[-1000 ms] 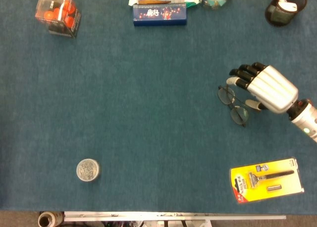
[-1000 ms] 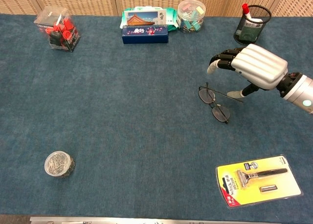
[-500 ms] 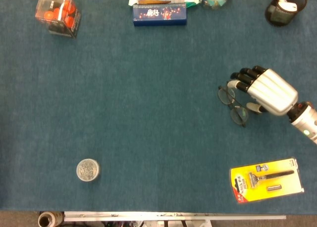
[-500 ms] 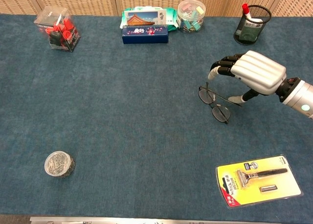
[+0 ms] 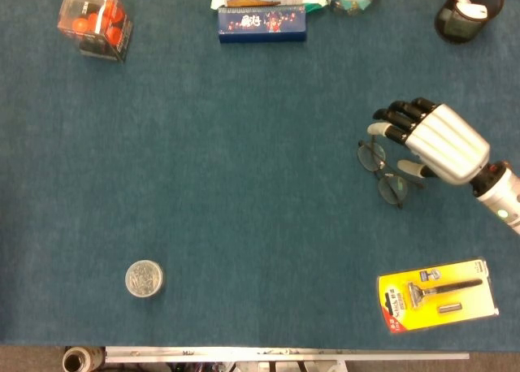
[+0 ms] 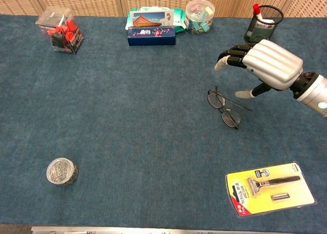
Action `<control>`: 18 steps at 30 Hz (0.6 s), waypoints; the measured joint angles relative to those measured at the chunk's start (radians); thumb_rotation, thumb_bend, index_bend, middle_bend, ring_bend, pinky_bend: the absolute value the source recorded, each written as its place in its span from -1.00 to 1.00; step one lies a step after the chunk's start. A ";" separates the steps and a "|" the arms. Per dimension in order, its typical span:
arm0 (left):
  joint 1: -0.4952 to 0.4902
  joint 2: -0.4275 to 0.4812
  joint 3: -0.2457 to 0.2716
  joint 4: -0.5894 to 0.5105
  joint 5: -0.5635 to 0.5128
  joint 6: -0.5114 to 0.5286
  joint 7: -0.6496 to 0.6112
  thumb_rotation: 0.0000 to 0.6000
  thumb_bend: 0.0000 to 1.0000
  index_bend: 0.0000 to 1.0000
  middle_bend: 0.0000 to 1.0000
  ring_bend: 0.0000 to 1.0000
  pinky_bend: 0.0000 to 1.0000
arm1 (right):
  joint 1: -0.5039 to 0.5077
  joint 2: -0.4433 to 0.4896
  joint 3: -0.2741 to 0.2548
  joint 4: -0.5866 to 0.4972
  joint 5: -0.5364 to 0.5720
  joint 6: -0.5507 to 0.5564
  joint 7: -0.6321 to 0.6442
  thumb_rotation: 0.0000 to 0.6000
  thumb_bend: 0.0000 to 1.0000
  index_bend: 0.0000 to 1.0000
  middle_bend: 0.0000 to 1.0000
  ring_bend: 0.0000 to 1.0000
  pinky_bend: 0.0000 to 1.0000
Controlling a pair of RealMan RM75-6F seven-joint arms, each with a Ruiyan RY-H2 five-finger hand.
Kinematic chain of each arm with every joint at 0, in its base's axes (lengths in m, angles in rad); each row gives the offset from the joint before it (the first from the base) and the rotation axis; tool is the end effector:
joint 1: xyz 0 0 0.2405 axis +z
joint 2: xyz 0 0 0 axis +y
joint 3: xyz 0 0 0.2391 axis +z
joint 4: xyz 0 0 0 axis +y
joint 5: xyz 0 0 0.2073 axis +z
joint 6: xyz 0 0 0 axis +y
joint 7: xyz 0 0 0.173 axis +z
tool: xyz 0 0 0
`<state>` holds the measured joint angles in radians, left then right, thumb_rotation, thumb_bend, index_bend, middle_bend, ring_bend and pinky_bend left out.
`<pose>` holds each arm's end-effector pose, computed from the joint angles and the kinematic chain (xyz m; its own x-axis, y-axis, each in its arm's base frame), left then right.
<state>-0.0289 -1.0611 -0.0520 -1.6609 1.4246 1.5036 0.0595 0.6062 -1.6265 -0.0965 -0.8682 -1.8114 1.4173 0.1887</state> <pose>-0.3110 0.1911 0.1755 0.4523 0.0100 0.8918 0.8855 0.1142 -0.4504 -0.2016 -0.3169 0.0011 0.5397 0.0455 0.8406 -0.5776 -0.7064 0.4091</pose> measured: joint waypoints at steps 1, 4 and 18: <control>0.000 0.000 0.000 0.000 0.000 0.000 -0.001 1.00 -0.59 0.09 -0.06 0.04 0.24 | 0.002 -0.002 0.000 -0.001 -0.001 -0.002 0.000 1.00 -0.93 -0.31 -0.34 -0.41 -0.13; 0.001 0.002 0.000 0.000 0.001 0.002 -0.008 1.00 -0.59 0.09 -0.06 0.04 0.24 | 0.006 -0.011 0.000 -0.002 -0.004 -0.011 -0.002 1.00 -0.93 -0.31 -0.34 -0.41 -0.13; 0.007 0.008 0.000 0.002 0.008 0.013 -0.021 1.00 -0.59 0.09 -0.06 0.04 0.24 | 0.002 -0.048 -0.024 0.045 -0.009 -0.053 -0.007 1.00 -0.92 -0.32 -0.34 -0.41 -0.13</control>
<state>-0.0216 -1.0528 -0.0519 -1.6592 1.4325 1.5170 0.0385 0.6078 -1.6740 -0.1205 -0.8228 -1.8208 1.3645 0.1817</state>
